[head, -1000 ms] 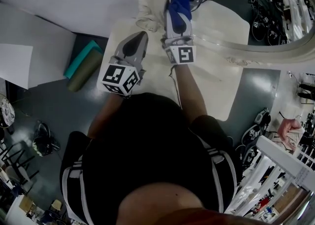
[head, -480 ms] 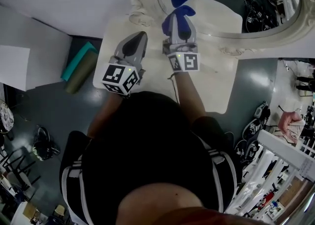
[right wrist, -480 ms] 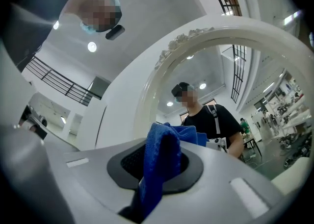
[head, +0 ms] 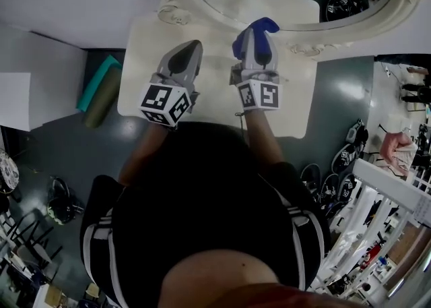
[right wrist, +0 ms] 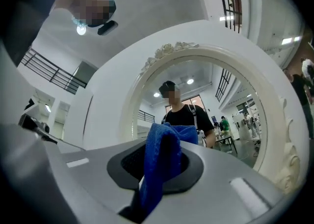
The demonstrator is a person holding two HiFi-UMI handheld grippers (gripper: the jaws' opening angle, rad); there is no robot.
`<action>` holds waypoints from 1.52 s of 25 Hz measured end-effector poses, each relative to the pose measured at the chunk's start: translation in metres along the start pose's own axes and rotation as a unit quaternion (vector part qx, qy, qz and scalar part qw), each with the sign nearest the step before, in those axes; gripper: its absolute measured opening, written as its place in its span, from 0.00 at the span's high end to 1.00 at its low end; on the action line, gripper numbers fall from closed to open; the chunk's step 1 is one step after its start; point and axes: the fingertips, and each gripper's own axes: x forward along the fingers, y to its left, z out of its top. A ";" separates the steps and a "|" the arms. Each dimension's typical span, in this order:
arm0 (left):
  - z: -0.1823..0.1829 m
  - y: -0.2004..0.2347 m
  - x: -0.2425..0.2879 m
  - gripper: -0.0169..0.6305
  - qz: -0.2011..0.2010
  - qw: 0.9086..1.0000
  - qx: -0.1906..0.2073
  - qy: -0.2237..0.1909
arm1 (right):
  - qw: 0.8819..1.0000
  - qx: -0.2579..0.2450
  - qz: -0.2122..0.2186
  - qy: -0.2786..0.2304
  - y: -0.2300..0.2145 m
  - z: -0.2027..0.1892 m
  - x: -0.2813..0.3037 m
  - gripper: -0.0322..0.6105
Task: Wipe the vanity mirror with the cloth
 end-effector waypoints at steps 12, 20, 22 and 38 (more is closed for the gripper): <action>-0.029 -0.064 0.031 0.96 -0.038 0.999 0.019 0.013 | 0.997 -0.020 -0.040 0.062 -0.037 -0.011 -0.084 0.88; -0.043 -0.089 0.044 0.96 -0.056 0.998 0.031 0.024 | 0.993 0.010 -0.064 0.097 -0.049 -0.031 -0.118 0.89; -0.042 -0.091 0.045 0.96 -0.055 0.998 0.034 0.022 | 0.993 0.009 -0.065 0.099 -0.052 -0.030 -0.121 0.89; -0.045 -0.086 0.046 0.96 -0.037 0.998 0.038 0.023 | 0.993 0.011 -0.052 0.105 -0.051 -0.031 -0.115 0.89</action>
